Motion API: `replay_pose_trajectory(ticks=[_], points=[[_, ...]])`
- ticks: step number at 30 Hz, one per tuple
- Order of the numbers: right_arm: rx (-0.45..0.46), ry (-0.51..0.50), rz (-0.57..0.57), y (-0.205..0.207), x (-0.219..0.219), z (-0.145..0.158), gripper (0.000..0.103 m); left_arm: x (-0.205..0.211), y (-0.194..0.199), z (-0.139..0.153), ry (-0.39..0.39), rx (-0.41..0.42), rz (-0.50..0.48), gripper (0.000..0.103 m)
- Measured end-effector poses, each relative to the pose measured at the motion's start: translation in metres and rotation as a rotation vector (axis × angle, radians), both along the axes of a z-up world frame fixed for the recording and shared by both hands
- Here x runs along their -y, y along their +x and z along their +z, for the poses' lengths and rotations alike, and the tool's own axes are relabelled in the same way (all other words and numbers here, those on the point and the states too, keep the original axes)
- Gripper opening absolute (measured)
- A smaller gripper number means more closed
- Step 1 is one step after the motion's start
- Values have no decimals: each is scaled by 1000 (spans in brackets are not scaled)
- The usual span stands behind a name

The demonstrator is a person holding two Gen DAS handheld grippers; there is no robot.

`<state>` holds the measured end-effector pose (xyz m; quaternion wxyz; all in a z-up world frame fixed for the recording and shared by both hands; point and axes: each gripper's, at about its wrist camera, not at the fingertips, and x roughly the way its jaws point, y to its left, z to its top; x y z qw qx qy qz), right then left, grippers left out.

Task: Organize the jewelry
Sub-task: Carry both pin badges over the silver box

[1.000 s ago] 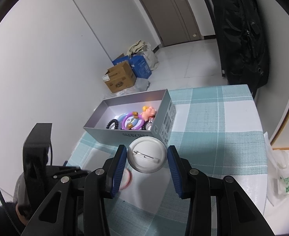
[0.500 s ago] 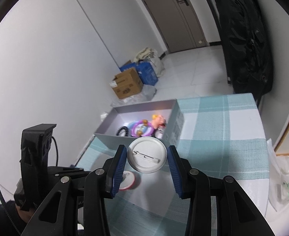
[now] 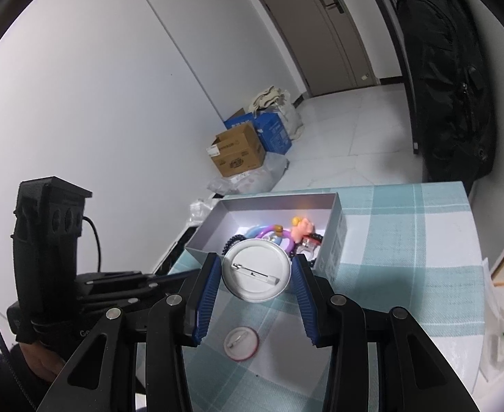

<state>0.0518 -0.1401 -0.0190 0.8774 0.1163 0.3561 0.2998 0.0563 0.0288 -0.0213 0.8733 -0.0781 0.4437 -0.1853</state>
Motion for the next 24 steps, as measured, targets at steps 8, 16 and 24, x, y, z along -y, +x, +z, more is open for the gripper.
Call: replay_pose_trajectory(ticks=[8,16,24], points=[[-61,1,-14,13,0,-18,41,1,-2,-54,14,-213,-29,24],[-66,25,-25,14,7,-20,41,20,2,-69,36,-254,-50,59],[-49,16,-27,9,9,-16,41,53,-16,-76,306,-113,-98,51]])
